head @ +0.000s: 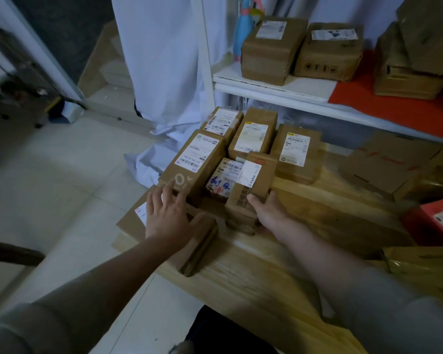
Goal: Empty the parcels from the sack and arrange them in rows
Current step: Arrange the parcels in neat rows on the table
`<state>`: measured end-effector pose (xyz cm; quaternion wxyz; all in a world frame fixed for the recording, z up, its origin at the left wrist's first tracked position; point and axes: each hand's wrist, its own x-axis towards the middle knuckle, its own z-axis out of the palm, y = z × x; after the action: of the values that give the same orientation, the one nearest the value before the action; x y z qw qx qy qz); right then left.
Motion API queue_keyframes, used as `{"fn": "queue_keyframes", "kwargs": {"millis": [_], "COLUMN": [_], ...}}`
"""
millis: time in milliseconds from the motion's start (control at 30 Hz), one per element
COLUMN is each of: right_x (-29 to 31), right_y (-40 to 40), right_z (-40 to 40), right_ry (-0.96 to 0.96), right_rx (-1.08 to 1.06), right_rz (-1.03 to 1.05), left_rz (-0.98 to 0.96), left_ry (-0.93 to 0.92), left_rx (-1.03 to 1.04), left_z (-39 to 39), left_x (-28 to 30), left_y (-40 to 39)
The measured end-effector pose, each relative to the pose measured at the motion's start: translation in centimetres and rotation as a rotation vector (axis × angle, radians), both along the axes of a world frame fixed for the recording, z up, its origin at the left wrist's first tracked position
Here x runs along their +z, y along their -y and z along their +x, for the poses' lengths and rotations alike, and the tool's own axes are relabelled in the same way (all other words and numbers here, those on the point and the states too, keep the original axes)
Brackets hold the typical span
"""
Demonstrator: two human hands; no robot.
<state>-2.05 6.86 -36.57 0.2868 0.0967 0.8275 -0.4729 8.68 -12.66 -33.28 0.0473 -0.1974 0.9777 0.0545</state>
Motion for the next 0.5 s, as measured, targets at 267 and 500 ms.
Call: {"fn": "queue_keyframes", "kwargs": {"millis": [267,500], "right_x": [-0.3,0.1], "right_y": [0.2,1.4], "right_z": [1.0,1.6], "right_ry": [0.029,0.085], "right_rx": [-0.029,-0.050], "right_rz": [-0.012,0.006], "left_rz": [0.095,0.058], "left_ry": [0.311,0.392], "left_rx": [0.121,0.094], "left_z": [2.7,2.4], "left_x": [-0.8,-1.4], "left_y": [0.9,0.8]}}
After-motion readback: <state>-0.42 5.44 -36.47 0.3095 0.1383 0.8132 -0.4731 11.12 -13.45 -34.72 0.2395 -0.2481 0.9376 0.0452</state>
